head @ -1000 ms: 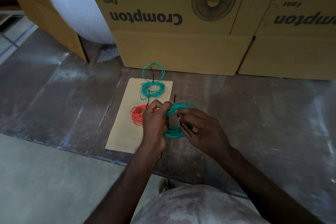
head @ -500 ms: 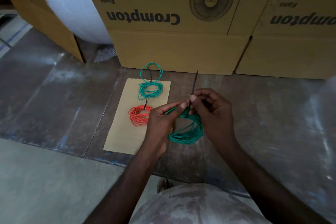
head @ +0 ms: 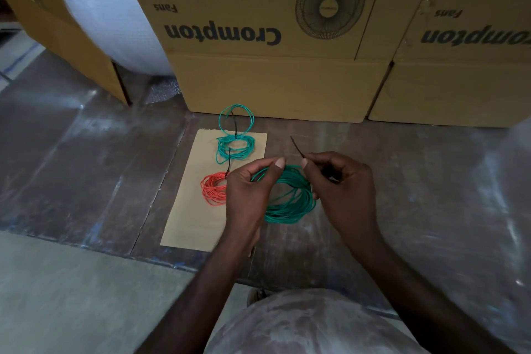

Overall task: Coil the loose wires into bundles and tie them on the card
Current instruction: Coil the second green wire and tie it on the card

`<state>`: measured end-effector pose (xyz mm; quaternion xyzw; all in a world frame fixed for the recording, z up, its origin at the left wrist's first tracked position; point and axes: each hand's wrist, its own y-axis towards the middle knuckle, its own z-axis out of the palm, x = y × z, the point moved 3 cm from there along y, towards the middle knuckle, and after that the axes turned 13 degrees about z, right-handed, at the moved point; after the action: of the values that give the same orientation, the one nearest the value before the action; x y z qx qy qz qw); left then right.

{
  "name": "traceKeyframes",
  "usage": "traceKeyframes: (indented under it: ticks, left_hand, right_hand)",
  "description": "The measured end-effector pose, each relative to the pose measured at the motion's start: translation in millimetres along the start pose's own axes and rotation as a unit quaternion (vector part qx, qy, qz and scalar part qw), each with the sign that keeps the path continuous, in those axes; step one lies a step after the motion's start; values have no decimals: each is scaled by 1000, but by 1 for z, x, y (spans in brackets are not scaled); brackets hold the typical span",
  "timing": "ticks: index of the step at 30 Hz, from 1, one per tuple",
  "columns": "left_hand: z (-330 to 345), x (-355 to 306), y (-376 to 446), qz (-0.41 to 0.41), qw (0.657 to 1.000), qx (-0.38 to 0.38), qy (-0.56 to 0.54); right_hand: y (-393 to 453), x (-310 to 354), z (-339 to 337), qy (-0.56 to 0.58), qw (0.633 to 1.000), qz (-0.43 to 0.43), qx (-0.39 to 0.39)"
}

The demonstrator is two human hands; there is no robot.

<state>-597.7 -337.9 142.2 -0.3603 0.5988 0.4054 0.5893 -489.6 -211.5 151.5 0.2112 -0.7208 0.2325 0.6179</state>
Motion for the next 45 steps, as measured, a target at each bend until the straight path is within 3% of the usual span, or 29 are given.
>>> traceKeyframes:
  ticks: [7, 14, 23, 31, 45]
  left_hand:
    - [0, -2, 3, -7, 1000, 25, -2]
    - [-1, -4, 7, 37, 999, -18, 20]
    - [-2, -7, 12, 48, 999, 4, 9]
    - [-7, 1, 16, 28, 999, -33, 6]
    - [-10, 5, 15, 49, 998, -21, 19]
  right_hand:
    - [-7, 4, 1, -69, 997, -37, -16]
    - [-8, 13, 5, -105, 993, -57, 0]
    - [-6, 17, 7, -109, 992, -69, 12]
    - [-10, 18, 10, -121, 989, -81, -2]
    - [-10, 20, 12, -152, 984, -87, 1]
